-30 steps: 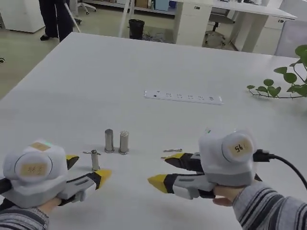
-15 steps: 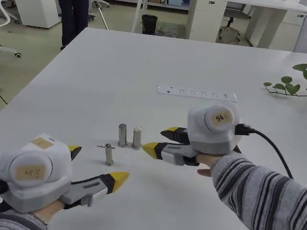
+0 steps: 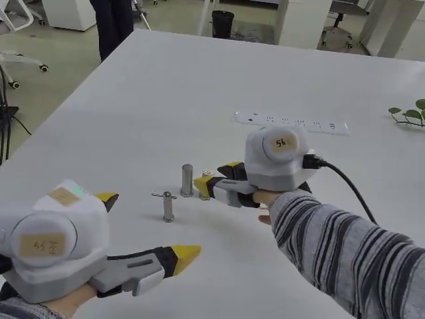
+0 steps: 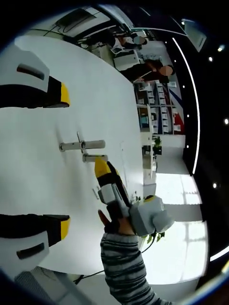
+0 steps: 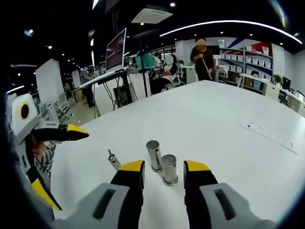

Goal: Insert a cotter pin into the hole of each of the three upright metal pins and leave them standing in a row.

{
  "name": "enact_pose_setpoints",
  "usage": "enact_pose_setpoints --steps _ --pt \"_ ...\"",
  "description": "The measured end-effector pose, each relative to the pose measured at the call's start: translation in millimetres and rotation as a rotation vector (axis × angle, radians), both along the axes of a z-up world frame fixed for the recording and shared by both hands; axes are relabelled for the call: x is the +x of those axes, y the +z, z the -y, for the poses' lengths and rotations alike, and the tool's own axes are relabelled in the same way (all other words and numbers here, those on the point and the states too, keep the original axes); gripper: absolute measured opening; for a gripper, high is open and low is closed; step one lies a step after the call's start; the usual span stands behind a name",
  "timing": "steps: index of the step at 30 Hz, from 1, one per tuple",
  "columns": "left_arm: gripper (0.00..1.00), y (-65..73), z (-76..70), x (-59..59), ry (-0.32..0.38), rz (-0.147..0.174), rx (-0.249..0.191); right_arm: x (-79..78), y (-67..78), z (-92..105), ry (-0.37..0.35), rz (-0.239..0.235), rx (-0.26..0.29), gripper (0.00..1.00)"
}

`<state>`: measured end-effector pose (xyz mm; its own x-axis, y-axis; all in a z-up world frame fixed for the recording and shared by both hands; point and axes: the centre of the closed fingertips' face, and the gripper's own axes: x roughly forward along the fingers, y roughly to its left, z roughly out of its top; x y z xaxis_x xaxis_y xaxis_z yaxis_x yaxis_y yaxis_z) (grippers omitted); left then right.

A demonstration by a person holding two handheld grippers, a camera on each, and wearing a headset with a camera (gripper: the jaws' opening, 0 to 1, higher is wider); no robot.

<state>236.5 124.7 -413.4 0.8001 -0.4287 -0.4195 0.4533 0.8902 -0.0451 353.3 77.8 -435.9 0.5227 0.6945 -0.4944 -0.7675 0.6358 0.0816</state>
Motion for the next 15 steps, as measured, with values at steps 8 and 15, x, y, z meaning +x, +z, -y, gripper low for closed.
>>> enact_pose_setpoints --steps 8,15 --pt "0.97 6.0 -2.7 -5.5 0.006 0.006 -0.007 7.2 -11.4 -10.4 -0.006 0.004 -0.03 0.21" --pt "0.99 7.1 -1.4 -15.4 -0.005 0.007 0.016 9.9 -14.1 -10.4 -0.032 0.02 -0.04 0.13"
